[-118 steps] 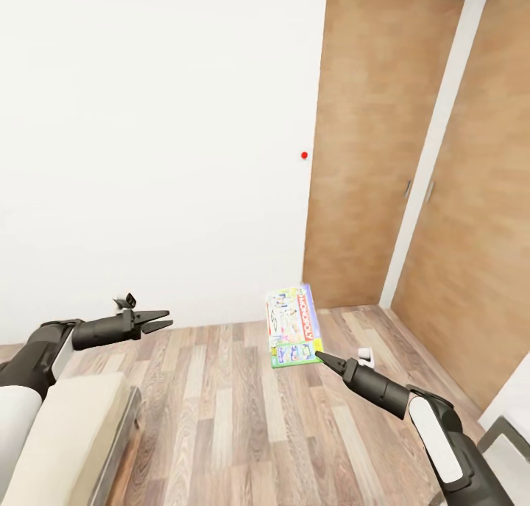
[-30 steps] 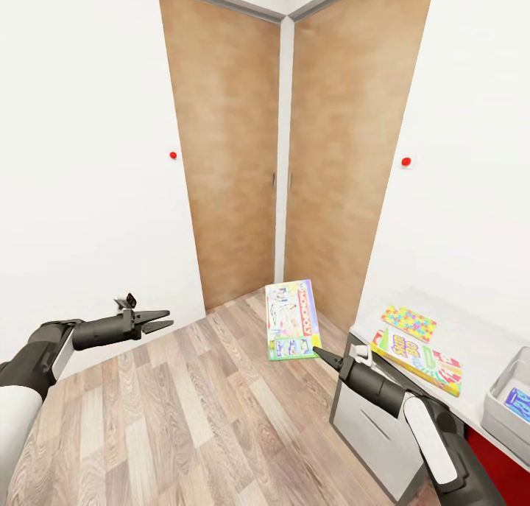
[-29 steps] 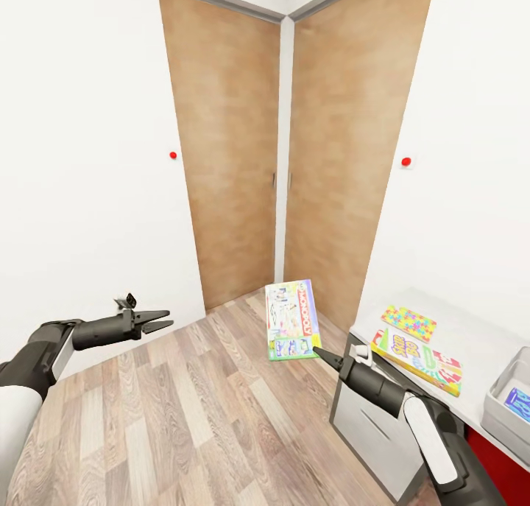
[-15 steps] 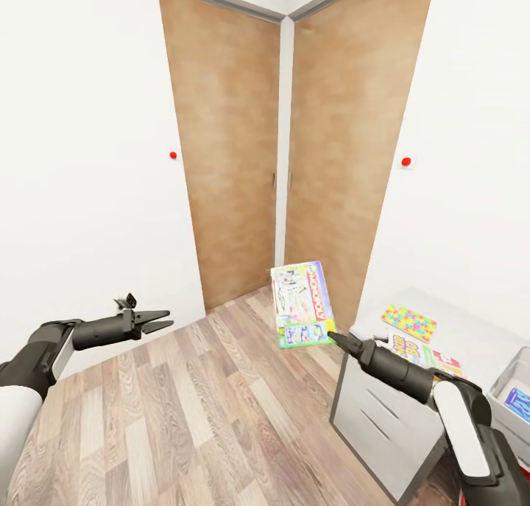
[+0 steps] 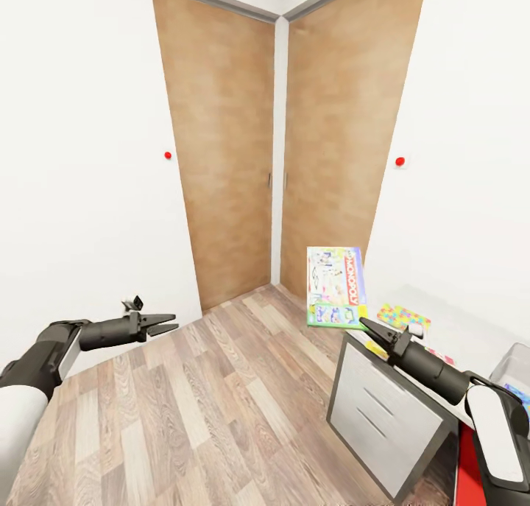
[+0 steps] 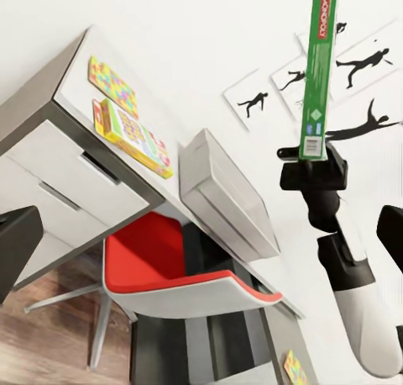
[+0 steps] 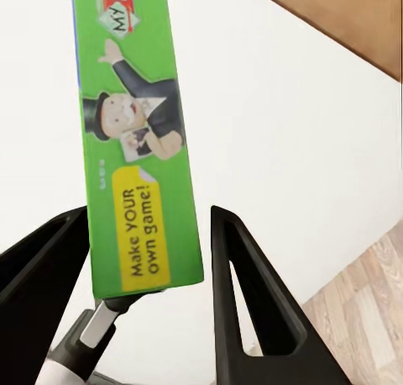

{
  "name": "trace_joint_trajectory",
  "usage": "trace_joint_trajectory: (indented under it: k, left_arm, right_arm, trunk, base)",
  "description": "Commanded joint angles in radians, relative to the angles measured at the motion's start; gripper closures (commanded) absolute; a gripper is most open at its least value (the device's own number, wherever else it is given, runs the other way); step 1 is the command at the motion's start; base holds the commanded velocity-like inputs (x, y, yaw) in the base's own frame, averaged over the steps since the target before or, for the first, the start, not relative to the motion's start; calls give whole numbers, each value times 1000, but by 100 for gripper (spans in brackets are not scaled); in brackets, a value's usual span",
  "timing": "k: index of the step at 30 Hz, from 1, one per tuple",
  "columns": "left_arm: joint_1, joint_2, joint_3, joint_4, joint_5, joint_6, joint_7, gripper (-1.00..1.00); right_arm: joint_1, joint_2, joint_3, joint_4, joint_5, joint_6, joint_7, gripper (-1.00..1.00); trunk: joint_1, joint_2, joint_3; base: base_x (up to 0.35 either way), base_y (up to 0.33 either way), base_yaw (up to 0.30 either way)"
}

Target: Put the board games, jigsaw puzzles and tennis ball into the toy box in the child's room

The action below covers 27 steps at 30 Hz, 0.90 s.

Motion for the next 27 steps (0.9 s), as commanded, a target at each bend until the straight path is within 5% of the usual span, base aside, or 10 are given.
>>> trace_joint_trajectory:
  k: [1,27]
  left_arm:
    - [-1,-1,-1,0,0,11,-4,-100]
    - [-1,-2,-1,0,0,11,-4,-100]
  right_arm:
    - [-1,0,-3,1,3,4,7,100]
    - [-1,3,-4,19,2,-14,7,100]
  trunk:
    - [1,-2,-2]
    - [1,-2,-2]
  base:
    - [0,0,-218]
    - [0,0,-255]
